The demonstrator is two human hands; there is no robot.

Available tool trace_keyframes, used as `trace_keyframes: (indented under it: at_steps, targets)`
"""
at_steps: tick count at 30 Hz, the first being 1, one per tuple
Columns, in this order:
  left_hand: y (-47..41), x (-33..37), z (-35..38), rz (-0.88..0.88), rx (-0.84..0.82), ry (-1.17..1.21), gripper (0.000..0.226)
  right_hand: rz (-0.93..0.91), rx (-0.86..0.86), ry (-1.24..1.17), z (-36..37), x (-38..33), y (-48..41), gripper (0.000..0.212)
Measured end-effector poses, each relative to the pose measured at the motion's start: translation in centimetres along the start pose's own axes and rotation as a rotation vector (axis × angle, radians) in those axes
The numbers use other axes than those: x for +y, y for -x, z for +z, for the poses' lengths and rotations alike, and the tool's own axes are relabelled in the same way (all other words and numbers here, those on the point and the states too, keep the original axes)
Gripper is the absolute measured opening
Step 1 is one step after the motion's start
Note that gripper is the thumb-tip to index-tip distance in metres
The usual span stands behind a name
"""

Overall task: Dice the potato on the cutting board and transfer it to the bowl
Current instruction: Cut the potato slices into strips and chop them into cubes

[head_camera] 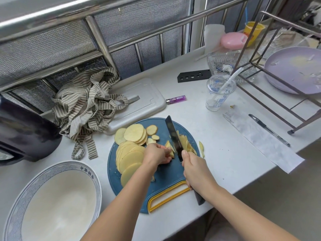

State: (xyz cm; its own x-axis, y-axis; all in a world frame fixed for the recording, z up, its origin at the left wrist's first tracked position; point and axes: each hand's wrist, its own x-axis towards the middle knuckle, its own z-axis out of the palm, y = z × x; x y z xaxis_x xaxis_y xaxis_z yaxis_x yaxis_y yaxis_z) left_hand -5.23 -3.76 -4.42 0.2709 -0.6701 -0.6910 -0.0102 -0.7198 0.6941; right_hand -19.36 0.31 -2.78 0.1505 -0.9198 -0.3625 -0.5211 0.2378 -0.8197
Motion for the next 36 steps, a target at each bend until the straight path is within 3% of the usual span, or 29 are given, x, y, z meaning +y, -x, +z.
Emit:
trace_keyframes:
  at_steps: [4,10,16,19,21,27,29,32,34,36]
  targets:
    - [-0.2,0.0,-0.1,0.047,0.044,-0.126,0.014,-0.028,0.077,-0.009,-0.9,-0.2,0.4,0.042]
    - [-0.4,1.3,0.2,0.267,0.174,-0.426,0.019,-0.023,0.075,0.053,-0.5,-0.6,0.7,0.040]
    - [-0.4,2.6,0.9,0.233,0.110,-0.660,0.038,-0.014,0.071,0.186,1.0,-1.2,1.0,0.040]
    - [0.0,2.6,0.9,0.303,0.154,-0.671,0.014,-0.015,0.097,0.092,0.5,-1.3,1.3,0.040]
    - [0.5,2.3,0.8,0.367,0.176,-0.674,0.025,-0.020,0.140,0.027,-0.6,-1.2,1.4,0.040]
    - [2.2,0.5,2.2,0.489,0.005,-0.942,0.060,0.014,0.185,-0.058,-3.5,-0.3,0.6,0.044]
    - [1.9,0.7,2.3,0.485,0.028,-0.886,0.055,0.019,0.166,-0.071,-3.8,-0.2,0.6,0.045]
    - [0.8,2.3,1.6,0.469,0.153,-0.736,0.028,0.010,0.143,-0.050,-4.0,-0.1,0.8,0.044]
    - [0.0,3.4,1.3,0.419,0.178,-0.761,0.016,0.020,0.134,-0.046,-4.0,0.1,0.9,0.044]
    - [-0.4,4.2,1.6,0.348,0.158,-0.860,0.018,0.039,0.126,-0.055,-4.1,0.2,1.0,0.044]
